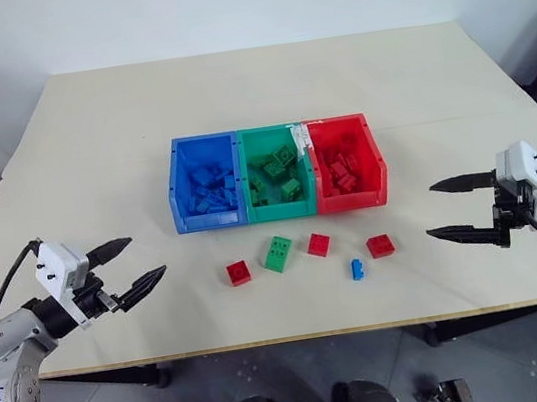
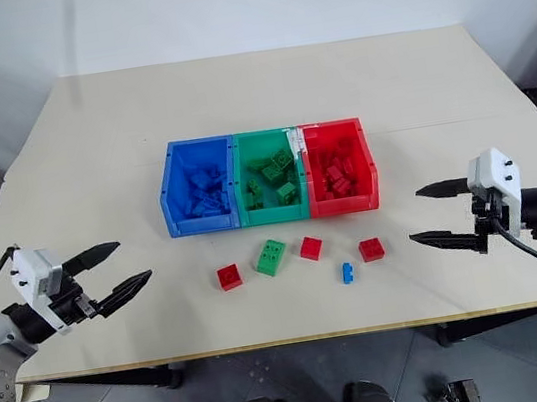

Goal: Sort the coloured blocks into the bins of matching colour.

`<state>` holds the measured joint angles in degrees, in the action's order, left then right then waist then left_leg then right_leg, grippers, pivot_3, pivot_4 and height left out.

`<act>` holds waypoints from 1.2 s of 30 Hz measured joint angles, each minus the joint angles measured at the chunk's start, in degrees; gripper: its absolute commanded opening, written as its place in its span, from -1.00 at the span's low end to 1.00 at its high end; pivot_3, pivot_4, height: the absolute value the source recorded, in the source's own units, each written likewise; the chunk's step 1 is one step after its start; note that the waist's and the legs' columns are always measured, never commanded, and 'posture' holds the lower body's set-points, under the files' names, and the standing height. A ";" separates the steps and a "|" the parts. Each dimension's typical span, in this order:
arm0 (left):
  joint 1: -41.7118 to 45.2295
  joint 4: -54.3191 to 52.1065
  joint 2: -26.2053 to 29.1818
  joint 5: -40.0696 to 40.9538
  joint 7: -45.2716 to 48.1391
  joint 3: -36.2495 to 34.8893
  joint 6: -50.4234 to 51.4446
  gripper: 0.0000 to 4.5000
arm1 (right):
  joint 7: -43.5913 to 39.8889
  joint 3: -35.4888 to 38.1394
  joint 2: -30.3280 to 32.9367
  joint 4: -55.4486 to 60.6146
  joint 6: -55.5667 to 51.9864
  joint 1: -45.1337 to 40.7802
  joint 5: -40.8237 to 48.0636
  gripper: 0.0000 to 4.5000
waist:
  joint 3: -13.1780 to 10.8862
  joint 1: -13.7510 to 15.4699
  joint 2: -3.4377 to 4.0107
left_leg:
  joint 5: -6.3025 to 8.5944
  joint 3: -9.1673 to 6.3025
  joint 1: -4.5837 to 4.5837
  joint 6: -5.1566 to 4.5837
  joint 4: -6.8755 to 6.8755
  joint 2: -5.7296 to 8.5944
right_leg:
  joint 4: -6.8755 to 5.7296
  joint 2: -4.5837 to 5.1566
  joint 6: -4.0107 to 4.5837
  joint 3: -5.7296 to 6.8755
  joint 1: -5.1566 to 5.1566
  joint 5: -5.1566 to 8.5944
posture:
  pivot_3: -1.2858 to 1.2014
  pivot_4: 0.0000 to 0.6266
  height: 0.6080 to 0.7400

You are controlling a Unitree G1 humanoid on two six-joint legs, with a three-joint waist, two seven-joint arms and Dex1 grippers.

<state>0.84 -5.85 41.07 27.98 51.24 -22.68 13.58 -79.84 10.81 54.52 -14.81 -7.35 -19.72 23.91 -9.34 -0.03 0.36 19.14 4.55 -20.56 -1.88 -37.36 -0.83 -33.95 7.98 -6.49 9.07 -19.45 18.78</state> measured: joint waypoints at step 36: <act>3.50 13.49 2.13 5.47 32.10 4.71 -10.79 1.00 | -5.25 4.36 9.08 -0.36 2.14 11.29 -1.27 0.99 | -0.02 -0.04 0.06 | 0.00 0.10 0.05 0.00 -0.05 -0.05 | -0.02 -0.22 -0.01 -0.08 -0.01 0.00 | 0.03 -0.52 1.00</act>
<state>4.34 7.64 43.20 33.45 83.34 -17.97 2.79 -85.09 15.17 63.61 -15.17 -5.21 -8.43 22.64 -9.36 -0.07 0.42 19.15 4.65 -20.51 -1.88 -37.41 -0.88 -33.97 7.76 -6.50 8.99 -19.46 18.77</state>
